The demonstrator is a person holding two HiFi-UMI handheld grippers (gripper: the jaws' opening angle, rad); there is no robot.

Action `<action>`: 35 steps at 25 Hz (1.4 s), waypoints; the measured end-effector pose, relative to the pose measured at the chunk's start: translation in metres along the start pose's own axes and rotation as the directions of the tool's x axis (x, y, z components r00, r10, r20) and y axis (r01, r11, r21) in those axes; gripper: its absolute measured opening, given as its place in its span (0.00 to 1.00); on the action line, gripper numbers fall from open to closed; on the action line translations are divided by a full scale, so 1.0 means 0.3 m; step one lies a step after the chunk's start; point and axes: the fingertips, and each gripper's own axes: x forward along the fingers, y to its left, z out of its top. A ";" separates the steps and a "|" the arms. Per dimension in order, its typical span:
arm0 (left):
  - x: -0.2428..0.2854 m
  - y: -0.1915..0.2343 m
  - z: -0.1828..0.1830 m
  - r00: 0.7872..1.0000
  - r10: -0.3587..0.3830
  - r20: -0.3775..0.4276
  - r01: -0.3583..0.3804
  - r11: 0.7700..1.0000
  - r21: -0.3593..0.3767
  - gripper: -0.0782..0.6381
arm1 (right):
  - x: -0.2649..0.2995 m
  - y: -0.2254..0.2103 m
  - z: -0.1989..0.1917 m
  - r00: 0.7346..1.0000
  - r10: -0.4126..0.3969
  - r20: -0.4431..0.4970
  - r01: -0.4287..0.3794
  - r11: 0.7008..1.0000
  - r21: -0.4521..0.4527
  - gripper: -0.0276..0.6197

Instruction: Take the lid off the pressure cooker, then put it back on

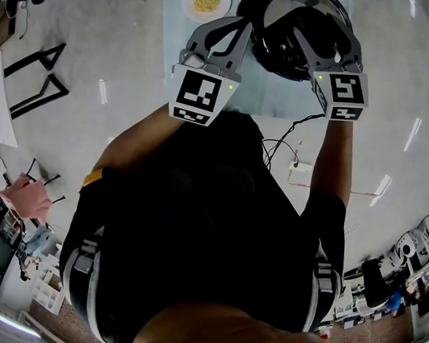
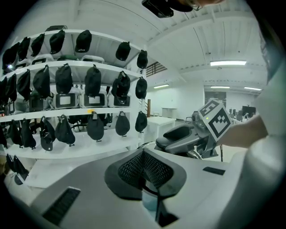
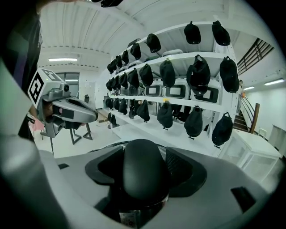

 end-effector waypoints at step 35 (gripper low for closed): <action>-0.013 0.002 -0.021 0.999 0.028 -0.022 -0.028 1.000 -0.002 0.12 | 0.047 0.017 -0.019 0.990 0.140 -0.026 -0.141 0.987 -0.079 0.49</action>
